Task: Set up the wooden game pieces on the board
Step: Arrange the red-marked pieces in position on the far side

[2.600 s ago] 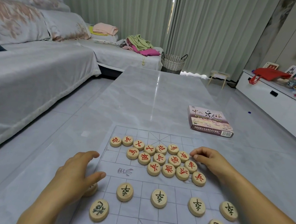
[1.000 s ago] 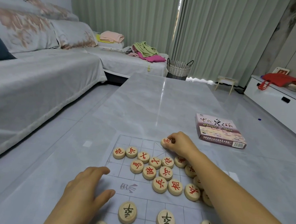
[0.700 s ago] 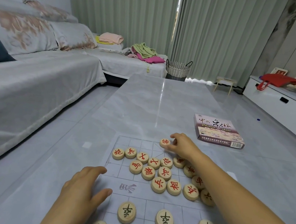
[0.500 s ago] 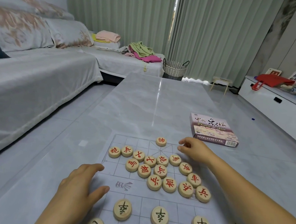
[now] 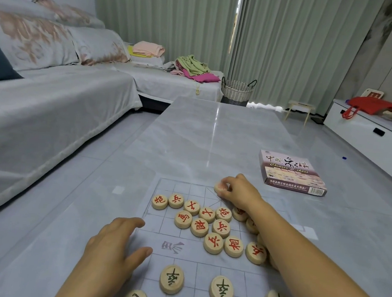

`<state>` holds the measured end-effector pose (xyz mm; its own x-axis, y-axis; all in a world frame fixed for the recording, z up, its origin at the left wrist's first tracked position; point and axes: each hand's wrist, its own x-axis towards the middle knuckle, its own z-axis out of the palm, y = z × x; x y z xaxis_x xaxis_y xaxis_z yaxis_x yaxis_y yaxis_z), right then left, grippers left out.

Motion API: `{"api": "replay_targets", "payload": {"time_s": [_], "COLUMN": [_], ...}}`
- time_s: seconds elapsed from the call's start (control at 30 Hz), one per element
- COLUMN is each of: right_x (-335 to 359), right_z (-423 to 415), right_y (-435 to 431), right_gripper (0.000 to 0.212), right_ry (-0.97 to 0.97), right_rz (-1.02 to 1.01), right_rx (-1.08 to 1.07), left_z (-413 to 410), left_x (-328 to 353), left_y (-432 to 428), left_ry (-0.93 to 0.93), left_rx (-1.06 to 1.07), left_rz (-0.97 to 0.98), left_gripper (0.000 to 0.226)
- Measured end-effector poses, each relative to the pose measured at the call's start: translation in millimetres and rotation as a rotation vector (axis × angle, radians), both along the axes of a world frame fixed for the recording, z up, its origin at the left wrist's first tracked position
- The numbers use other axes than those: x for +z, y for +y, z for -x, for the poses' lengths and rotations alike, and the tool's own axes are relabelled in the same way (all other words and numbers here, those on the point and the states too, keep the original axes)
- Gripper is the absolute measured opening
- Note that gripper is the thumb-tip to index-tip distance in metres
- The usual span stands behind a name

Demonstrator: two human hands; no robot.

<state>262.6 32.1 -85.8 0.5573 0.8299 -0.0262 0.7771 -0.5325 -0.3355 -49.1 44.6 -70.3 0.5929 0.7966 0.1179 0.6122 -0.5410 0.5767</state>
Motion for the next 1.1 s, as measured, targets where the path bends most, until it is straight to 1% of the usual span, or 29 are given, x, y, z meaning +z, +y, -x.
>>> {"api": "replay_targets", "payload": {"time_s": [0.13, 0.2, 0.27, 0.33, 0.37, 0.43, 0.5, 0.57, 0.63, 0.7, 0.77, 0.83, 0.87, 0.97, 1.1], "right_x": [-2.6, -2.1, 0.9, 5.9, 8.5, 12.9, 16.9, 21.7, 25.0, 24.2, 18.7, 14.2, 13.2, 12.7, 14.0], "right_z": [-1.9, -1.4, -0.9, -3.1, -5.8, -13.2, -19.4, -19.9, -14.1, -5.2, 2.7, 7.4, 8.7, 9.2, 9.8], "right_y": [0.8, 0.5, -2.5, -8.9, -13.9, -27.2, -42.0, -55.9, -65.8, -70.2, -69.3, -67.9, -67.9, -71.7, -79.9], "right_gripper": [0.048, 0.051, 0.057, 0.058, 0.054, 0.040, 0.025, 0.017, 0.021, 0.033, 0.041, 0.040, 0.038, 0.033, 0.032], "right_ry": [0.037, 0.053, 0.113, 0.209, 0.246, 0.268, 0.306, 0.352, 0.350, 0.316, 0.213, 0.120, 0.123, 0.248, 0.331], "right_rz": [-0.022, -0.020, -0.032, -0.082, -0.114, -0.152, -0.151, -0.108, -0.008, 0.090, 0.132, 0.128, 0.115, 0.082, 0.065], "right_rx": [-0.036, -0.040, -0.042, -0.056, -0.070, -0.096, -0.106, -0.077, -0.021, 0.017, 0.040, 0.049, 0.050, 0.066, 0.103], "left_z": [-0.8, -0.5, 0.4, 1.1, 1.2, 0.5, -0.2, -0.2, 0.0, 0.0, 0.2, 0.9, 1.5, 2.1, 1.2], "left_x": [-1.3, -0.8, 0.2, 0.3, 0.4, 0.0, -0.1, 0.2, -0.1, -0.7, -1.2, -1.5, -1.3, -0.9, -0.7], "left_y": [-0.8, -0.5, -0.2, 0.2, 0.1, -0.3, -0.4, -0.6, -0.5, -1.1, -1.0, -0.2, 0.2, 1.0, 0.3], "left_ry": [0.007, 0.010, 0.014, 0.015, 0.014, 0.013, 0.015, 0.013, 0.005, -0.001, -0.001, 0.004, 0.006, 0.005, -0.004], "left_rx": [-0.013, -0.010, -0.005, -0.003, -0.003, -0.007, -0.009, -0.009, -0.006, -0.009, -0.011, -0.008, -0.004, -0.001, -0.007], "left_rz": [-0.004, 0.000, 0.006, 0.005, 0.007, 0.012, 0.010, 0.009, 0.008, 0.011, 0.013, 0.015, 0.015, 0.024, 0.029], "left_gripper": [0.046, 0.046, 0.046, 0.046, 0.046, 0.046, 0.046, 0.046, 0.046, 0.045, 0.045, 0.045, 0.046, 0.046, 0.046]}}
